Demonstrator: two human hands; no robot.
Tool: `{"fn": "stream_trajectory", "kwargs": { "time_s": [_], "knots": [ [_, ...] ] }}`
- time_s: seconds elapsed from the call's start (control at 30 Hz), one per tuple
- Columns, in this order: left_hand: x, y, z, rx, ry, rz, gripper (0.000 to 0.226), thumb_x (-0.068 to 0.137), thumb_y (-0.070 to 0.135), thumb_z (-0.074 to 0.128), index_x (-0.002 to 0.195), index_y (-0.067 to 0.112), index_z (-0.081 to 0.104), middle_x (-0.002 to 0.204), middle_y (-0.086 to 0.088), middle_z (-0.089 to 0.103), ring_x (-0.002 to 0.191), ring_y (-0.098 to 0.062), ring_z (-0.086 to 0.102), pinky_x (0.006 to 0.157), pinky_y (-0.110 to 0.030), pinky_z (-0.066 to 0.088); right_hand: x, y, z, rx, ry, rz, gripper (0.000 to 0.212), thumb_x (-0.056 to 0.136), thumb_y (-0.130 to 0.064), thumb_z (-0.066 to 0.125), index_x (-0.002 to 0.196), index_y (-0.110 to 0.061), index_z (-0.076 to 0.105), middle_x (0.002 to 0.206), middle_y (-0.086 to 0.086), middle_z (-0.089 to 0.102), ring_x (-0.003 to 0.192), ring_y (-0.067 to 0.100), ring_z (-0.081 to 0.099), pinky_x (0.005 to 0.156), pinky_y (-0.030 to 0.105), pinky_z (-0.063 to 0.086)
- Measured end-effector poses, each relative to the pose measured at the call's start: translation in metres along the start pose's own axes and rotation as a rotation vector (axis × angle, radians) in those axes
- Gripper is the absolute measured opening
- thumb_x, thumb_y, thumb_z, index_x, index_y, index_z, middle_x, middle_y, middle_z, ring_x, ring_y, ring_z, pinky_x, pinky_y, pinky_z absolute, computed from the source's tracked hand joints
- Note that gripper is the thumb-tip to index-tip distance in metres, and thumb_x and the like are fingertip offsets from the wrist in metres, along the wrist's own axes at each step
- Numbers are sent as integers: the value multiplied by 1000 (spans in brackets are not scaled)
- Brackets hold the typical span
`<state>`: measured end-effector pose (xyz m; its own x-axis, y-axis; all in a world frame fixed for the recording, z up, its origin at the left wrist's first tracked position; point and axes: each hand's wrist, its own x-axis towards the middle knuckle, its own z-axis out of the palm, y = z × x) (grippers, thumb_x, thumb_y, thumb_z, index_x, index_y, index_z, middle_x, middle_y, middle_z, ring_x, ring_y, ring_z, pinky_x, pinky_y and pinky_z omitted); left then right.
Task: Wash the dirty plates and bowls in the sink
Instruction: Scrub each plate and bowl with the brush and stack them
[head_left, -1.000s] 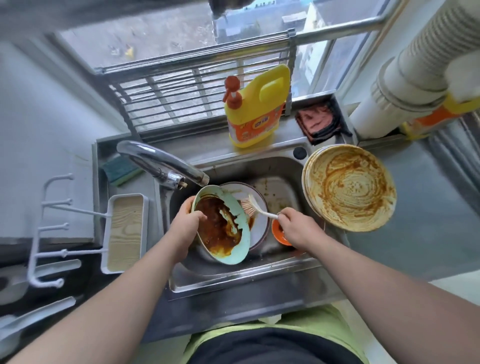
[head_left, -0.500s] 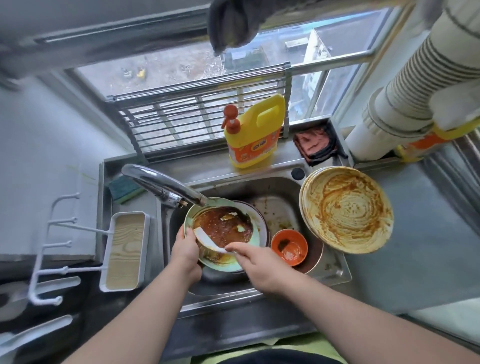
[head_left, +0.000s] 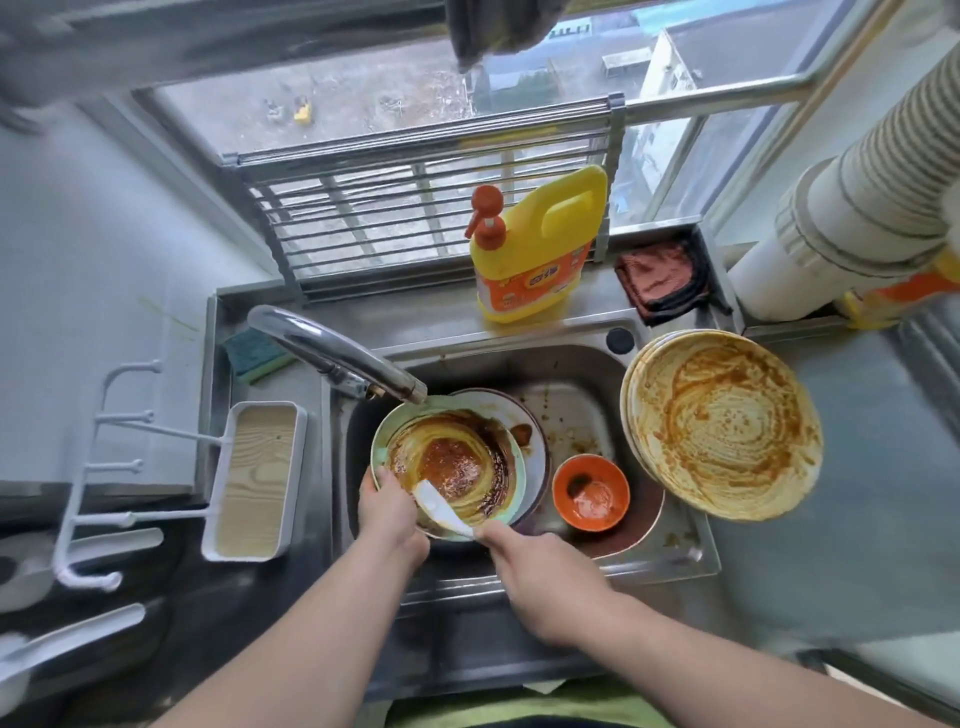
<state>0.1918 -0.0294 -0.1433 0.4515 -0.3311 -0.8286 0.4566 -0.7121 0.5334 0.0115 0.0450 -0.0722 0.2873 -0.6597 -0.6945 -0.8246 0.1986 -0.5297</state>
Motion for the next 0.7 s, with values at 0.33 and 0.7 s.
{"fn": "stream_trajectory", "kwargs": {
  "time_s": [0.33,0.7],
  "knots": [
    [13,6,2,-1,20,68,33,114,42,37,138,30,56,126,-8,69,107,-30,70,96,-57,58,27,45,-24,-93,66,170,30,109,-23,33,132,-42,41,86,6,65,74,28,64,58,42,54],
    [1,18,2,7,-51,44,32,112,48,36,135,36,54,121,-7,69,104,-31,71,93,-64,57,30,46,-35,-49,96,195,9,110,-31,34,110,-32,43,92,9,67,79,30,64,73,52,60]
  ]
}}
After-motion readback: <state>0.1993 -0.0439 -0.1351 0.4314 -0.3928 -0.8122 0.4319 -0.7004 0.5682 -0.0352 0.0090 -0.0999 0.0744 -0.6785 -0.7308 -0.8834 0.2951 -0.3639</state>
